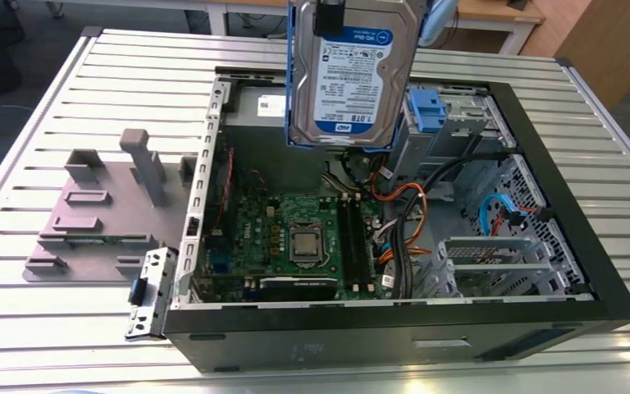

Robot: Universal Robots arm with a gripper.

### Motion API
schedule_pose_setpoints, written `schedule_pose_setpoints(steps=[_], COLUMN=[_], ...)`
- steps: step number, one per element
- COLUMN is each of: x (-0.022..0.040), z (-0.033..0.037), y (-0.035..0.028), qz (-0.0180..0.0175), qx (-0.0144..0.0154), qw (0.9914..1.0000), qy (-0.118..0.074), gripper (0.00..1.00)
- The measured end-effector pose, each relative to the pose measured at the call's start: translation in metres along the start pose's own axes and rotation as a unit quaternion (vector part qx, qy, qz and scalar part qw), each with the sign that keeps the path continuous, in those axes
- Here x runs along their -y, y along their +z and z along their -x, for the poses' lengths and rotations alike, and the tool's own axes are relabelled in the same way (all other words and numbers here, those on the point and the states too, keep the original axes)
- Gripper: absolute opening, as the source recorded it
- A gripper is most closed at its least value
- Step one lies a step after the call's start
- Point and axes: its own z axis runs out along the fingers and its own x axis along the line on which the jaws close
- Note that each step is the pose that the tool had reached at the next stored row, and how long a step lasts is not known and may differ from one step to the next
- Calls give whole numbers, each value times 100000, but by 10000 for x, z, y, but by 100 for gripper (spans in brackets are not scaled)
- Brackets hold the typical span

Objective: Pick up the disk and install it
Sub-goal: 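Pick up the disk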

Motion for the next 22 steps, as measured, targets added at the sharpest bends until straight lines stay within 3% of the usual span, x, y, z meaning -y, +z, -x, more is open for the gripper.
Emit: schedule_pose_setpoints(steps=[2,3,7,12,14,15,16,22], x=[1,1,2,4,6,6,6,6], z=[-24,-35,-77,-137,-164,-178,-184,-186], y=[6,8,16,29,34,37,39,39], qz=[48,64,190,344,390,417,416,423], qx=[1270,2074,5652,10097,11644,12271,12432,12432], qw=[99992,99978,99840,99488,99319,99243,99223,99223], qy=[-2,-1,0,-5,-2,-3,-5,-1], gripper=[36,36,36,36,36,36,36,36])
